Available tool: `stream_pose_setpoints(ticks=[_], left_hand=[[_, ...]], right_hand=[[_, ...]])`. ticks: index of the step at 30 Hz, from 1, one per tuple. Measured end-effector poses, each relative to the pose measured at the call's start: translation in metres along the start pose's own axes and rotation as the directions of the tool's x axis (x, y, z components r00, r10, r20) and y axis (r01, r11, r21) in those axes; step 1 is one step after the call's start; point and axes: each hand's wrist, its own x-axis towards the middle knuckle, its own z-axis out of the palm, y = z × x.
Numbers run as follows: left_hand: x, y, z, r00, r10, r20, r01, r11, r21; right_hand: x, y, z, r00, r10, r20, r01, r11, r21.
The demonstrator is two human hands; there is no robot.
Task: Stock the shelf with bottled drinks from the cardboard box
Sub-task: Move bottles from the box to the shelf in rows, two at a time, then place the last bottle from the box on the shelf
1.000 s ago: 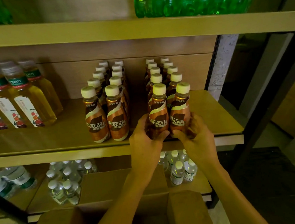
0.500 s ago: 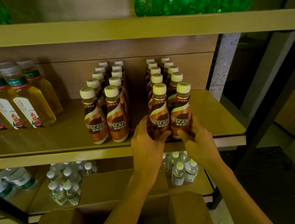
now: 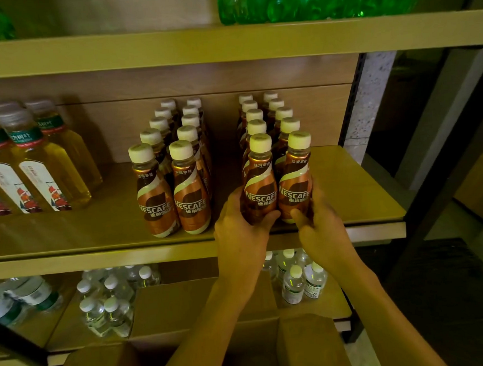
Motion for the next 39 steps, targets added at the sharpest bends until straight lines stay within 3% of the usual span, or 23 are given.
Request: stream_pose_setpoints(ticks=[11,20,24,27,30,32,39], left_hand=[[0.002,-0.003,-0.002,0.999,0.001,0.038,-0.003,0.999,0.041],[-0.031,0.005,-0.037,0.991,0.072,0.116,-0.1,0.959,0.264],[-0.067,-0.009,-0.064,0.981,0.032,0.192,-0.107,0.911,0.397],[-0.098,-0.028,-0.084,0.971,0.006,0.241,-0.116,0.888,0.446],[-0.127,-0.052,-0.103,0.937,-0.094,0.336,-0.094,0.86,0.502],[-0.146,-0.069,-0.114,0.912,-0.181,0.368,-0.053,0.838,0.543],[-0.207,-0.125,-0.149,0.844,-0.41,0.345,0.068,0.72,0.69]], right_hand=[[0.001,-0.002,-0.004,0.997,0.067,0.03,-0.064,0.993,-0.095],[-0.045,0.001,-0.017,0.976,-0.199,-0.087,0.153,0.913,-0.379],[-0.078,0.01,-0.005,0.98,-0.192,-0.046,0.15,0.875,-0.46],[-0.106,0.016,0.016,0.99,-0.139,0.024,0.136,0.897,-0.42],[-0.13,0.029,0.041,0.982,-0.16,0.106,0.191,0.858,-0.477],[-0.145,0.033,0.056,0.977,-0.099,0.187,0.184,0.837,-0.515],[-0.183,0.058,0.116,0.9,0.051,0.433,0.211,0.819,-0.534]])
